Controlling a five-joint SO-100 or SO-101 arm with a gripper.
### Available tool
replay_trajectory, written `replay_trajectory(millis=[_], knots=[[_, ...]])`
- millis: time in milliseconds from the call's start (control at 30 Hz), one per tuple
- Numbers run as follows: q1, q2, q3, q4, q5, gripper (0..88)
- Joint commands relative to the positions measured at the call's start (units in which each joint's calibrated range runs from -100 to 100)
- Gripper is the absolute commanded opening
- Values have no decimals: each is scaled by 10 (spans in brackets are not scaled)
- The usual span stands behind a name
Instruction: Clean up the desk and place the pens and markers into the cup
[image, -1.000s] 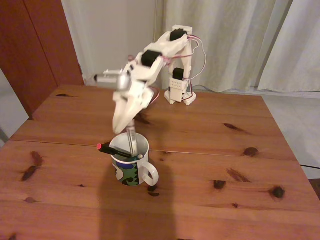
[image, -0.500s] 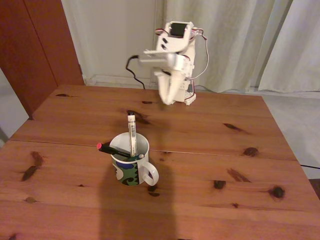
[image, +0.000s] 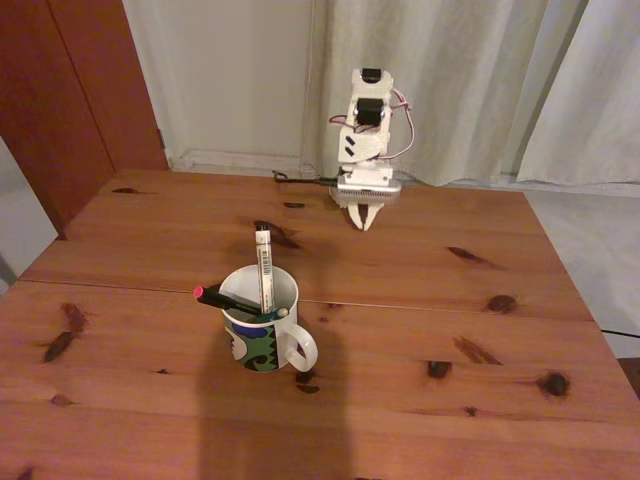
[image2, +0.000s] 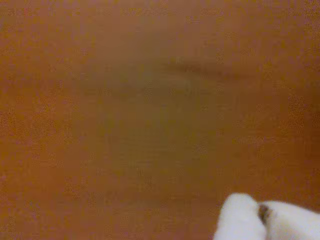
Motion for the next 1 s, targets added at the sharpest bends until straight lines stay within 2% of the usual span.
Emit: replay_trajectory(millis=[0, 100, 433, 600, 967], knots=[[-5, -39, 51, 2, 30, 6], [-5, -64, 99, 3, 49, 6], [-75, -192, 207, 11, 46, 7], [-102, -241, 208, 35, 45, 8], [-104, -315, 204, 50, 45, 7]])
